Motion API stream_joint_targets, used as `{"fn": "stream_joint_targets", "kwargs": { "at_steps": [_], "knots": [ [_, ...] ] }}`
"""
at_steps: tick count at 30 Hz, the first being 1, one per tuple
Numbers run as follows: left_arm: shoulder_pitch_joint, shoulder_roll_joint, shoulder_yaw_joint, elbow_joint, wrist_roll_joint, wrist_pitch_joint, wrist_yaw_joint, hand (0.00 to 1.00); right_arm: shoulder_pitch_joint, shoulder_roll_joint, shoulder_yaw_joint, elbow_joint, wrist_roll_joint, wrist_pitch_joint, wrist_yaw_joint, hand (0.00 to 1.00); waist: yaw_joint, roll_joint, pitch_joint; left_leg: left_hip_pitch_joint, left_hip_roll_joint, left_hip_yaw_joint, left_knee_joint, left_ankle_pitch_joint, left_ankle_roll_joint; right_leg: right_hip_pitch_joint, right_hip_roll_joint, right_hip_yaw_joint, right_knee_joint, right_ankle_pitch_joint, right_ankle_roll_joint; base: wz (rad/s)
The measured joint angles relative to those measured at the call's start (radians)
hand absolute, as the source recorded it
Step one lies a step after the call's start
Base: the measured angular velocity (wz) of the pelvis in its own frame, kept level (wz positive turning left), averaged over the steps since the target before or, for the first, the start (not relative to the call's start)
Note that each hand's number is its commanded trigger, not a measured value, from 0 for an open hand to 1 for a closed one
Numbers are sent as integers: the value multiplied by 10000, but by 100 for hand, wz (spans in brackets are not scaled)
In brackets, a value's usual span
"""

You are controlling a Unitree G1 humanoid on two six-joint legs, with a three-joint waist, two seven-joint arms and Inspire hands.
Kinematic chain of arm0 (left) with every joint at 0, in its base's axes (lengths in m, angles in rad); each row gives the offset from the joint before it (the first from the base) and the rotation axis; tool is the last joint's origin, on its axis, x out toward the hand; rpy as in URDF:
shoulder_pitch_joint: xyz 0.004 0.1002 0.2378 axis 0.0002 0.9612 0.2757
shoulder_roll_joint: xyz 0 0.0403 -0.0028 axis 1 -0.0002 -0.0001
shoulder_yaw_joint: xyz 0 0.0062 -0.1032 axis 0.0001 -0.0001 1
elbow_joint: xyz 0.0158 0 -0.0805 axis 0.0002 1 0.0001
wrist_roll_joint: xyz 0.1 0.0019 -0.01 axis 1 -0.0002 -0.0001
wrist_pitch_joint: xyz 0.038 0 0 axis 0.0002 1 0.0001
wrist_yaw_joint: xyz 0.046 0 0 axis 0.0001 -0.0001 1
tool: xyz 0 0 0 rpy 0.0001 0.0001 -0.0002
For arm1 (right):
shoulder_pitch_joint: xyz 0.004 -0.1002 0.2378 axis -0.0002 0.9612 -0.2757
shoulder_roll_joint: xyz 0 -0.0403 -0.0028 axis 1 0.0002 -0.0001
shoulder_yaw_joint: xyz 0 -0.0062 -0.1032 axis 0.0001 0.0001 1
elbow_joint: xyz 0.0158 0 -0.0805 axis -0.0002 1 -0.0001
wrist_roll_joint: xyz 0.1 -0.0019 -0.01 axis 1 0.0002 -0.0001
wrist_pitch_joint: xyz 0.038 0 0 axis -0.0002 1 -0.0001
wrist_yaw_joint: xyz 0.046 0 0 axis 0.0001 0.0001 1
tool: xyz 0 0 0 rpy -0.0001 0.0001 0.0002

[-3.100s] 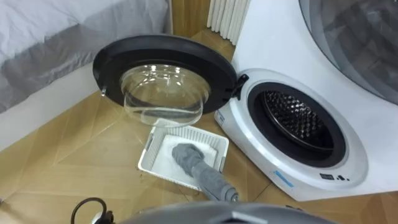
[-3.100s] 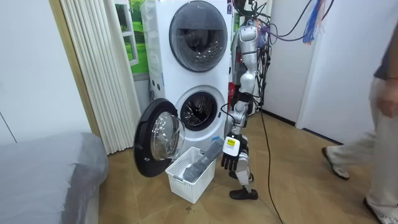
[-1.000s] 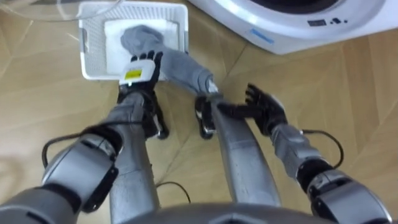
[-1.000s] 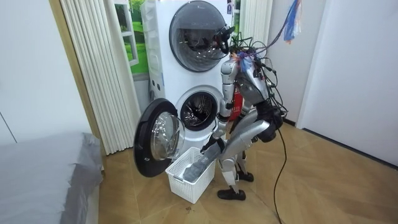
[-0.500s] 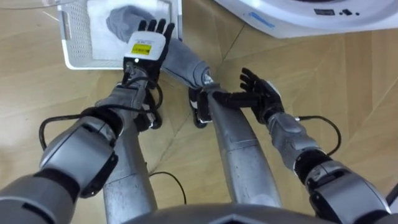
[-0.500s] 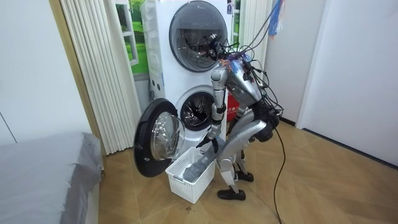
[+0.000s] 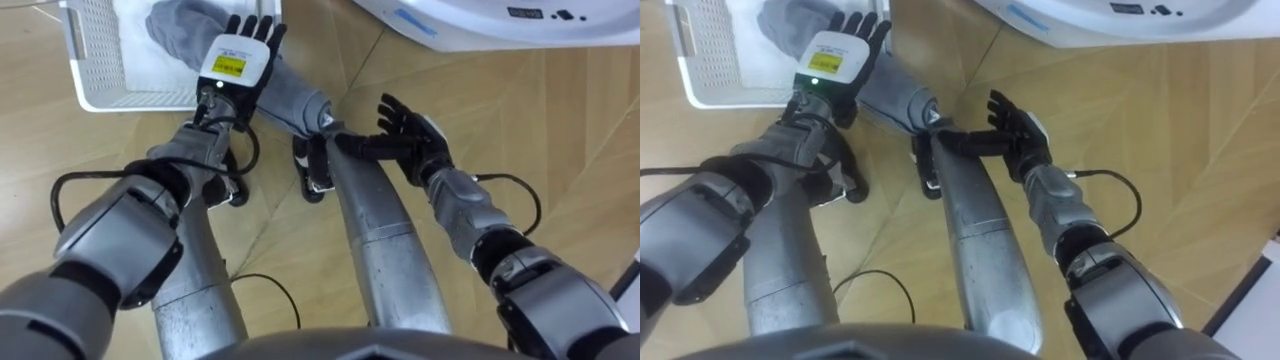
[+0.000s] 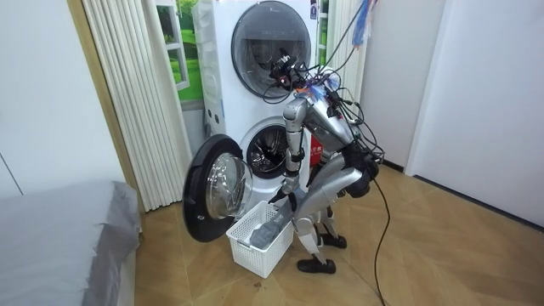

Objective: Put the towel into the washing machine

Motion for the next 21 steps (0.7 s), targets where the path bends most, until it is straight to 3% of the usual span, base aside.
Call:
{"fn": "stream_joint_targets", "kwargs": {
  "at_steps": [6, 7, 8, 10, 14, 21],
  "knots": [
    [-38, -2, -98, 0, -17, -98, 124, 0, -8, 0, -17, 44, -1, -122, 307, 0, -7, 3, 2, -99, -4, 8, -37, -17, 24, -99, -36, -5, -25, -16, 19, 0],
    [-40, -4, -120, 0, -28, -127, 127, 30, -7, 1, -11, 42, -3, -154, 320, 0, -9, 2, 2, -117, -6, 14, -41, -16, 25, -122, -39, 0, -25, -16, 19, 0],
    [-34, -13, -177, 0, -84, -160, 124, 71, -7, 1, -10, 31, -4, -174, 347, 0, -9, 0, 2, -143, -27, 33, -46, -16, 26, -167, -38, 25, -22, -16, 19, 0],
    [-18, -39, -227, 1, -324, -230, 42, 100, -23, 6, 1, 38, -3, -187, 427, 0, -11, -17, 11, -144, -78, 59, -74, -16, 26, -194, -36, 69, -24, -19, 28, 0],
    [-129, -46, -394, 0, -1134, -350, -825, 100, -255, 29, 35, 268, 32, -169, 633, 0, -60, -74, 41, -144, -72, 60, -84, -16, 25, -194, -33, 74, -32, -30, 44, 0],
    [-382, -25, -391, -49, -2765, -377, -1999, 100, -398, 59, 101, 540, -64, -176, 748, 0, -82, -139, 22, -121, -61, 53, -89, -14, 29, -159, -51, 70, -48, -29, 45, 0]
  ]
}}
